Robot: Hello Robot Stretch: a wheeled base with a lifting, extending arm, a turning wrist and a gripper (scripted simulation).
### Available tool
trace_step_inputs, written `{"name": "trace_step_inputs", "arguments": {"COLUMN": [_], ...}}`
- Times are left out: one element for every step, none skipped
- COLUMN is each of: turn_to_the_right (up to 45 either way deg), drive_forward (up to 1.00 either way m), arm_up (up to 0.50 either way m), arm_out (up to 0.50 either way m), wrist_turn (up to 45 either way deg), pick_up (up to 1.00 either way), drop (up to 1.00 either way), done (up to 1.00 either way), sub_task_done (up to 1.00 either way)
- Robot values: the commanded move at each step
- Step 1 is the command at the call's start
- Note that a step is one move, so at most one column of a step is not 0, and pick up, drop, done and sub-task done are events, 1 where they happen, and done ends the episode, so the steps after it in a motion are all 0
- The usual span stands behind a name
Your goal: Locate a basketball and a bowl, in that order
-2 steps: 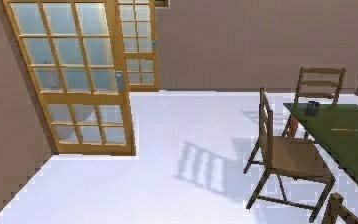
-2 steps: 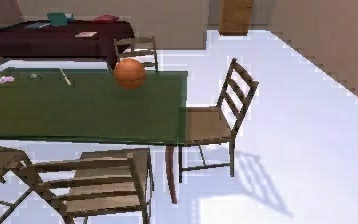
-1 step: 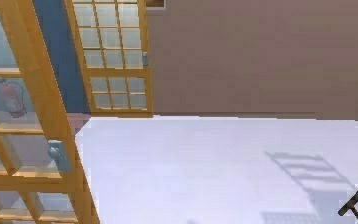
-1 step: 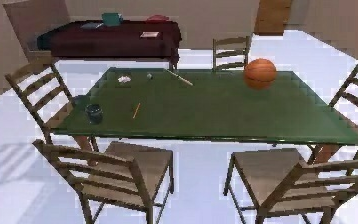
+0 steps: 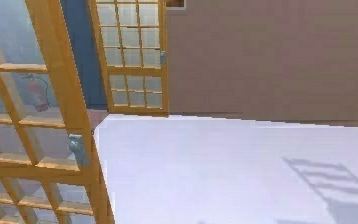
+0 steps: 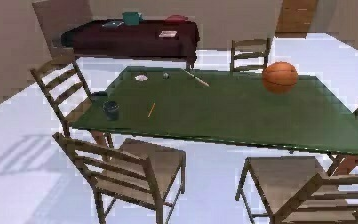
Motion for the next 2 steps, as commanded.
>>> {"name": "trace_step_inputs", "arguments": {"turn_to_the_right": [-3.0, 0.0], "drive_forward": [0.0, 0.5], "arm_up": [0.0, 0.0], "arm_out": [0.0, 0.0], "wrist_turn": [0.0, 0.0], "pick_up": [0.0, 0.0], "drop": [0.0, 0.0], "done": [0.0, 0.0], "sub_task_done": [0.0, 0.0]}}
